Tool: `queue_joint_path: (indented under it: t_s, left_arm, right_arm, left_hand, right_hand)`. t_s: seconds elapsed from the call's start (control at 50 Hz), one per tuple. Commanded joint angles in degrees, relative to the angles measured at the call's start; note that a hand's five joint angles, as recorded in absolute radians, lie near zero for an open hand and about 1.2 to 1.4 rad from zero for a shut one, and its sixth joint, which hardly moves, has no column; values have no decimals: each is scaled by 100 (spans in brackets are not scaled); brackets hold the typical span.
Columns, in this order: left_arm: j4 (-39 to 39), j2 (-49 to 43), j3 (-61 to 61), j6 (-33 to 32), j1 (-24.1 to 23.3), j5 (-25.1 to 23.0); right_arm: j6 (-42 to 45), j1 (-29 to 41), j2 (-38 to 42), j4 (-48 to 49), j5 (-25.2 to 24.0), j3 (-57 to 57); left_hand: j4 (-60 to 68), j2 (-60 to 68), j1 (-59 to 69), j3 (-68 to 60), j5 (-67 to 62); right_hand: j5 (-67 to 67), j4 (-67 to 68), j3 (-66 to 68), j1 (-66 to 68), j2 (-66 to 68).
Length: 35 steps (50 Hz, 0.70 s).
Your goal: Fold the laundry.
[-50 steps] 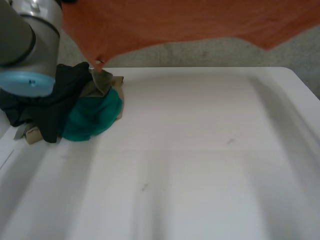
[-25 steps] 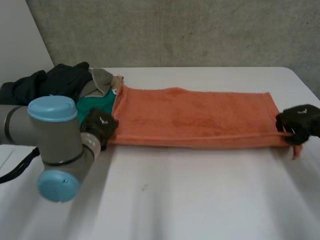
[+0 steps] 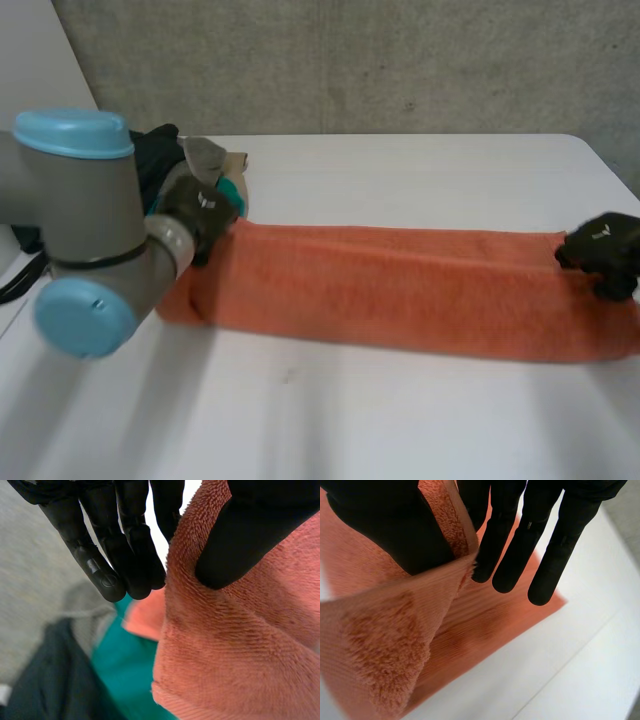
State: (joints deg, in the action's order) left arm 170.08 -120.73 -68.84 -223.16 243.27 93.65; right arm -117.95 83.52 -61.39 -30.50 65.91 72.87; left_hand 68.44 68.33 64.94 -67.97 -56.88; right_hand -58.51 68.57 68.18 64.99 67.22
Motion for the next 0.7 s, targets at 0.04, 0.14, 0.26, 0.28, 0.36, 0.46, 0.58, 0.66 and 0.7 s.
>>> queue_joint_path:
  t_s: [0.04, 0.14, 0.26, 0.28, 0.36, 0.46, 0.58, 0.66, 0.7]
  left_arm:
    - [571, -1426, 1601, -535, 98, -224]
    - [562, -2156, 2541, -702, 81, -285]
    - [483, -2692, 3219, -676, 63, -312]
    - [491, -2736, 3272, -667, 63, -329]
    - [570, -2816, 3412, -606, 10, -444]
    - [930, -2702, 3439, -457, 10, -356]
    - [914, -2105, 2957, 9, 19, 302]
    - [773, -1323, 1982, 439, 28, 330]
    - [781, -1025, 1614, 615, 63, 164]
  right_arm:
    - [-377, 401, 873, 1528, 106, -598]
    - [-491, 542, 1471, 2583, 89, -1064]
    - [-904, 691, 2060, 3427, 168, -1556]
    - [-931, 709, 2122, 3489, 185, -1609]
    - [-1045, 797, 2429, 3727, 439, -1864]
    - [-1291, 823, 2465, 3859, 844, -1996]
    - [-2503, 718, 1658, 3377, 1020, -1540]
    - [-2874, 481, 902, 1884, 906, -969]
    - [-2778, 323, 656, 1235, 871, -732]
  left_hand:
    - [1156, 1167, 1506, -1203, -1312]
    - [1156, 1167, 1506, -1203, -1312]
    - [1156, 1167, 1506, -1203, -1312]
    - [891, 903, 1241, -939, -1047]
    - [-5844, -5833, -5494, 5797, 5688]
    - [-5844, -5833, -5494, 5797, 5688]
    - [-5844, -5833, -5494, 5797, 5688]
    - [-5844, -5833, -5494, 5797, 5688]
    - [-5844, -5833, -5494, 5797, 5688]
  right_hand:
    - [-1149, 1143, 1182, 1501, 1278]
    - [-1149, 1143, 1182, 1501, 1278]
    - [-1149, 1143, 1182, 1501, 1278]
    - [-1149, 1143, 1182, 1501, 1278]
    - [5672, -5677, -5638, -5319, -5542]
    - [5851, -5857, -5818, -5499, -5722]
    - [5851, -5857, -5818, -5499, -5722]
    - [5851, -5857, -5818, -5499, -5722]
    - [5851, -5857, -5818, -5499, -5722]
